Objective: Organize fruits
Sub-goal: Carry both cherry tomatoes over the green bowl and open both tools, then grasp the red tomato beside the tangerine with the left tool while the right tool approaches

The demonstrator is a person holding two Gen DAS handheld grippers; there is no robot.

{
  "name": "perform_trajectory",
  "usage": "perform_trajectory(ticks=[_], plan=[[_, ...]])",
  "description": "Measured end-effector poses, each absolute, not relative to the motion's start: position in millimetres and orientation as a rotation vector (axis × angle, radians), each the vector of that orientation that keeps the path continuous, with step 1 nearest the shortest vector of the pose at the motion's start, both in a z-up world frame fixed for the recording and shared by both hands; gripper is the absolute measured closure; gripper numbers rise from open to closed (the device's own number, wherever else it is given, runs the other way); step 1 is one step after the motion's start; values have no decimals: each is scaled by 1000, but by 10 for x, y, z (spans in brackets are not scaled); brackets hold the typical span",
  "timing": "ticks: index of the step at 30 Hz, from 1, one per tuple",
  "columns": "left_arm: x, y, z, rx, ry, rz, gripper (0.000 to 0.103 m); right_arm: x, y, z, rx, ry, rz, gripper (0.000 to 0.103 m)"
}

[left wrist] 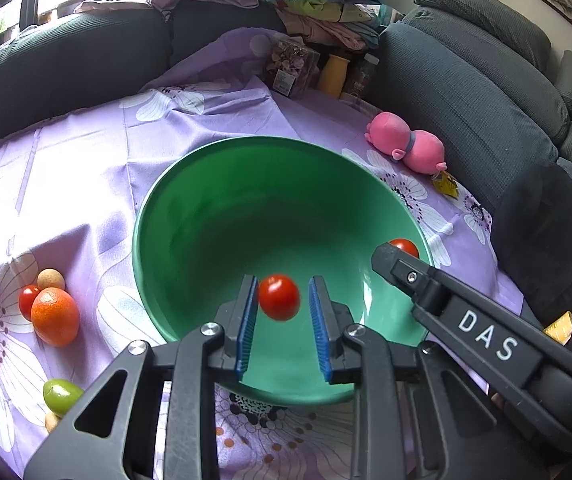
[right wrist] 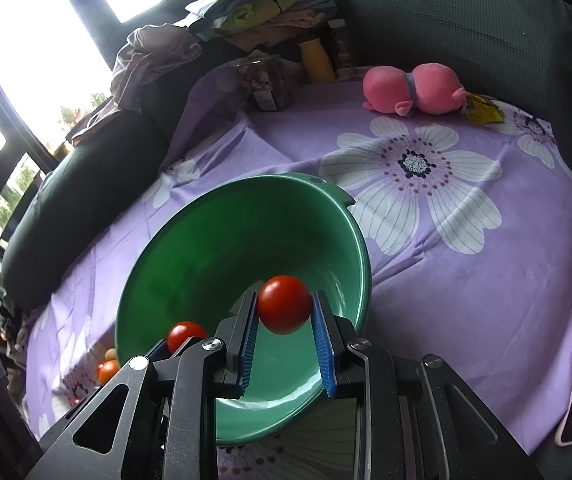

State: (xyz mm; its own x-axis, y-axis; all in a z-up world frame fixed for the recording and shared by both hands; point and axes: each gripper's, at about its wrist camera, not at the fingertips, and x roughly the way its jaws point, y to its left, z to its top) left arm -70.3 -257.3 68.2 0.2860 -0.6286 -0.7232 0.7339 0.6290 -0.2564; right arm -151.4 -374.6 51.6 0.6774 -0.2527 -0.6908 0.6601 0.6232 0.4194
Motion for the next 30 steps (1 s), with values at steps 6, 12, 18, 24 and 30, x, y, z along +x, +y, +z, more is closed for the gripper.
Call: perform_trajectory(ticks=[6, 12, 18, 24, 30], plan=[[-687, -2391, 795, 108, 891, -891, 44, -1527, -3695, 603, 674, 580, -569, 65], [-555, -1770, 976, 31, 861, -740, 32, -1409, -3618, 641, 640, 515, -524, 46], [-424, -700, 880, -110, 872, -491, 25, -1100, -3456, 559, 535, 577, -551, 46], [-205, 99, 584, -225, 929, -236, 24, -1066, -3301, 627, 468, 503, -562, 46], [-100, 320, 491, -289, 948, -204, 24, -784, -3168, 639, 303, 547, -598, 46]])
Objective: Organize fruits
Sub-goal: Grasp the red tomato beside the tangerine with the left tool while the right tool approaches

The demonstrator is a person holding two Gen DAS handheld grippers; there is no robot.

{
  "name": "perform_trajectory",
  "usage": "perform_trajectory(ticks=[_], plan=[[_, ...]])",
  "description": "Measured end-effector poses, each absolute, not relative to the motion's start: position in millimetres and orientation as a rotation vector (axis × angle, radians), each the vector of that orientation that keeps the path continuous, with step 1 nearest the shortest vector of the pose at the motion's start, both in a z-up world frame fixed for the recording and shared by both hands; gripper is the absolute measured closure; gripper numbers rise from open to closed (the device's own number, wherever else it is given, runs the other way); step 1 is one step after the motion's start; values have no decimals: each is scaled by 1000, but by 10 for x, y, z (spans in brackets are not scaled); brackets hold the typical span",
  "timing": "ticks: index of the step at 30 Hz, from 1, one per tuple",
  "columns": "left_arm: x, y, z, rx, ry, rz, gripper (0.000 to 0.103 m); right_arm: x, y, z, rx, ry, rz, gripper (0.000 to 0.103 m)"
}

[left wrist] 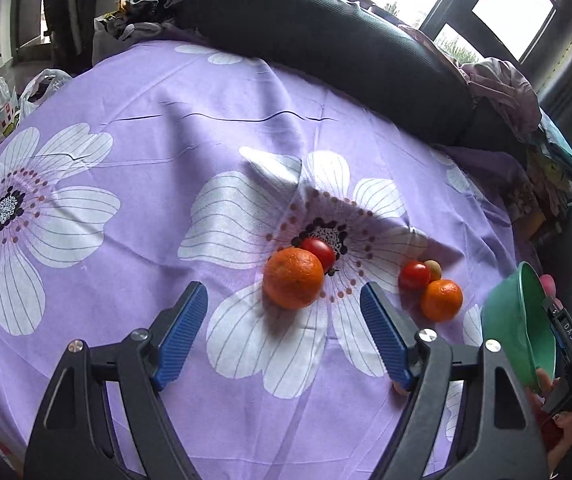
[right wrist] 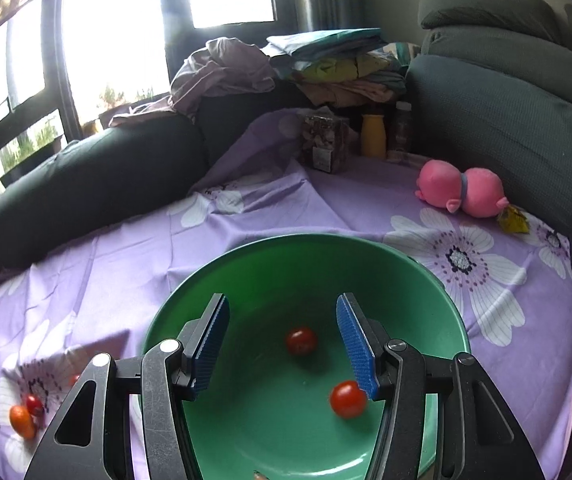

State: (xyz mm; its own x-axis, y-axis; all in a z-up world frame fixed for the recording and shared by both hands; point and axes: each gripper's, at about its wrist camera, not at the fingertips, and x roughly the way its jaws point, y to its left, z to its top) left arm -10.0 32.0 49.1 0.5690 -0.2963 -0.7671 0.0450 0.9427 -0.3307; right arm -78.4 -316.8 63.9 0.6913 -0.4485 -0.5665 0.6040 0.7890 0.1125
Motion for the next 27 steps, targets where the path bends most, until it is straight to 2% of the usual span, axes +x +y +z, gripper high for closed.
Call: perform_trajectory(ticks=[7, 17, 21, 25, 27], plan=[[-48, 306, 452, -259, 956, -223, 24, -772, -2999, 575, 176, 644, -658, 46], [-15, 331, 534, -331, 966, -273, 25, -993, -2696, 912, 260, 542, -443, 46], [86, 237, 802, -343, 930, -295, 26, -827, -2572, 925, 434, 591, -173, 46], [265, 35, 962, -227, 911, -315, 27, -508, -2317, 942, 442, 703, -16, 46], [414, -35, 894, -202, 949, -317, 35, -289, -2216, 927, 443, 755, 51, 46]])
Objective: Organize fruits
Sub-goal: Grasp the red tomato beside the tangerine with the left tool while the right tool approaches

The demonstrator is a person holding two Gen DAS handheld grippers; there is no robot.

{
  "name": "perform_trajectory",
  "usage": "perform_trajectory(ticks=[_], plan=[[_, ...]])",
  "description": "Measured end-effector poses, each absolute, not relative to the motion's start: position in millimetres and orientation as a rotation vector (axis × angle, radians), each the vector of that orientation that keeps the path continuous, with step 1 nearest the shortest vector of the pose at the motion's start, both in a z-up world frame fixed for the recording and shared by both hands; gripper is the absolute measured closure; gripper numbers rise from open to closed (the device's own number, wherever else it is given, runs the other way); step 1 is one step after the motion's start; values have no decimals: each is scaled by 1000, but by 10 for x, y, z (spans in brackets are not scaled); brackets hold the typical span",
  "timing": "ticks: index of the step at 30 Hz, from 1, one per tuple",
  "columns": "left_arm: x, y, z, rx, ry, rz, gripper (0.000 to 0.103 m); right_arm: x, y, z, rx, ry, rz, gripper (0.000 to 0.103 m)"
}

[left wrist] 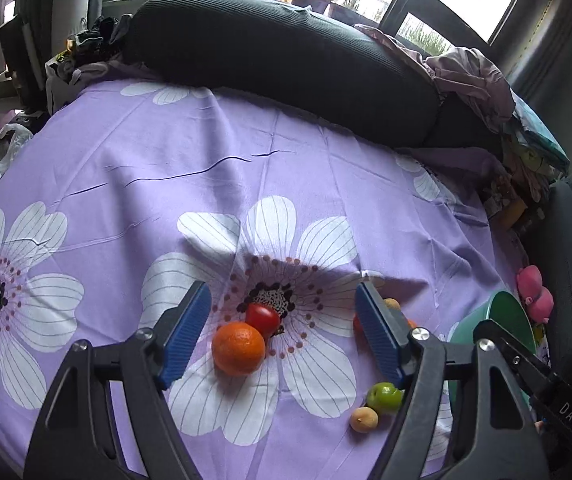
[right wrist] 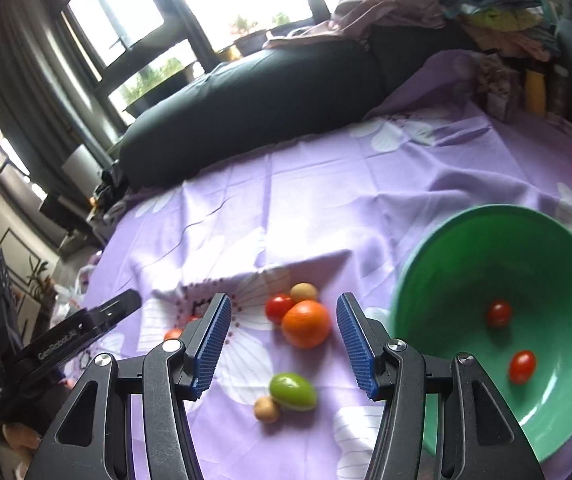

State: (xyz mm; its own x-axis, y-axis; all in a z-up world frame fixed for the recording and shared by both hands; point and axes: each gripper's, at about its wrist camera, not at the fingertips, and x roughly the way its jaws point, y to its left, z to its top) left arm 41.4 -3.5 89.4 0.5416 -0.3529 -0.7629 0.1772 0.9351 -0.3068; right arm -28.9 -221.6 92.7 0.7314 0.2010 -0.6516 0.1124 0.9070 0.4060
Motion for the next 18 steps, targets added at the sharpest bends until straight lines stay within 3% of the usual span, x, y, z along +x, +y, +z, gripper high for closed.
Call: perform_trajectory(ticks=[3, 5, 7, 18], plan=[[617, -87, 661, -199, 1056, -313, 50, 65, -2131, 804, 437, 860, 80, 49], [690, -116, 521, -195, 1108, -311, 58, 260, -2084, 681, 435, 924, 91, 60], [741, -147, 421, -176, 1137, -307, 62, 363, -2085, 562, 437, 977, 89, 63], [856, -299, 84, -105, 1255, -273, 63, 537, -2016, 285, 414, 1096, 82, 64]])
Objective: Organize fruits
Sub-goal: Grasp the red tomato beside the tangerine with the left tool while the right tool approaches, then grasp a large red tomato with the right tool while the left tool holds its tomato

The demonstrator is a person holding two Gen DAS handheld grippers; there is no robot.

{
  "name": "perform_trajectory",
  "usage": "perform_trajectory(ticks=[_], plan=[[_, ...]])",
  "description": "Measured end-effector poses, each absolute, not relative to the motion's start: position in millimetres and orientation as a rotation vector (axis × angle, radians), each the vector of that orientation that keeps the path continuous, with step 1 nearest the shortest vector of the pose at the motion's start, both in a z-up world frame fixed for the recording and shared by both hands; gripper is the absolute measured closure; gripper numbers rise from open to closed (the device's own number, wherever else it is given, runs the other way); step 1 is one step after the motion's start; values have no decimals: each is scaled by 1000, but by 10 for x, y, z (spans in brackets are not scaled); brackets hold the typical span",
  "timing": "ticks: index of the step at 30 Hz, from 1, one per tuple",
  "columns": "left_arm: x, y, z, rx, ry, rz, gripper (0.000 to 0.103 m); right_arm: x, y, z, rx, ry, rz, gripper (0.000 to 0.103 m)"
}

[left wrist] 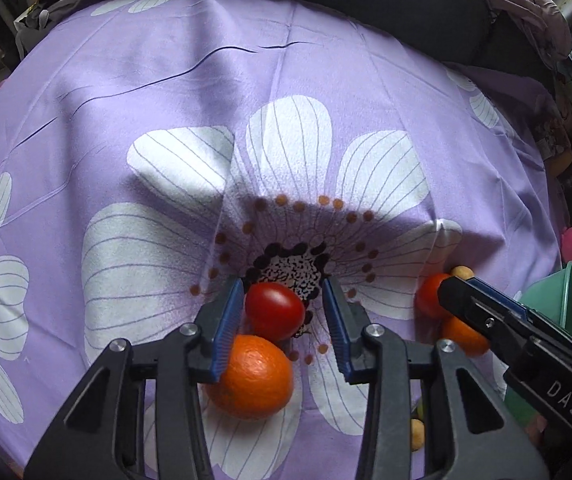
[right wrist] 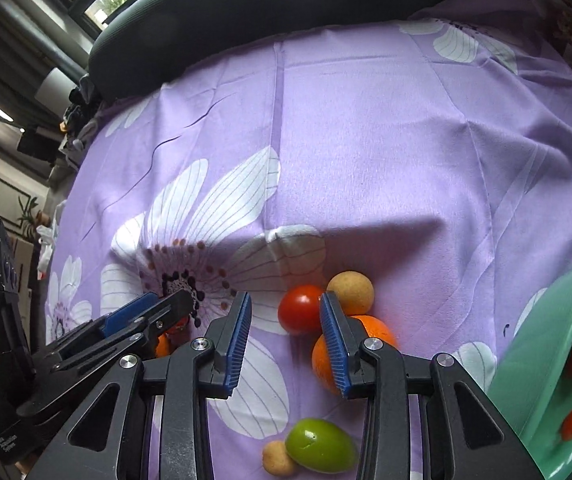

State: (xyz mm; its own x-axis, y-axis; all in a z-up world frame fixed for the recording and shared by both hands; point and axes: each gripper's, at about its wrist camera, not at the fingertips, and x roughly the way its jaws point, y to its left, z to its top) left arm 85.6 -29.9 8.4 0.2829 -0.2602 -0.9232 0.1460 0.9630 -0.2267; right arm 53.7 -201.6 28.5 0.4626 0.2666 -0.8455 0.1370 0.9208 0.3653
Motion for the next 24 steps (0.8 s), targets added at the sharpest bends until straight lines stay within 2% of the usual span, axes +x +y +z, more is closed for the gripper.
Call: perform_trajectory(ticks=[4, 7, 22, 24], plan=[[848, -303, 83, -94, 1241, -276, 64, 573, -2025, 274, 415, 1101, 84, 64], [840, -316, 75, -78, 1222, -268, 70, 607, -1984, 247, 374, 1113, 67, 64], [775, -74, 175, -150, 1157, -254, 72, 711, -1859, 211, 264, 1087, 19, 64], [730, -72, 247, -135, 1133, -253, 76, 717, -1854, 204, 252, 1070, 11, 64]])
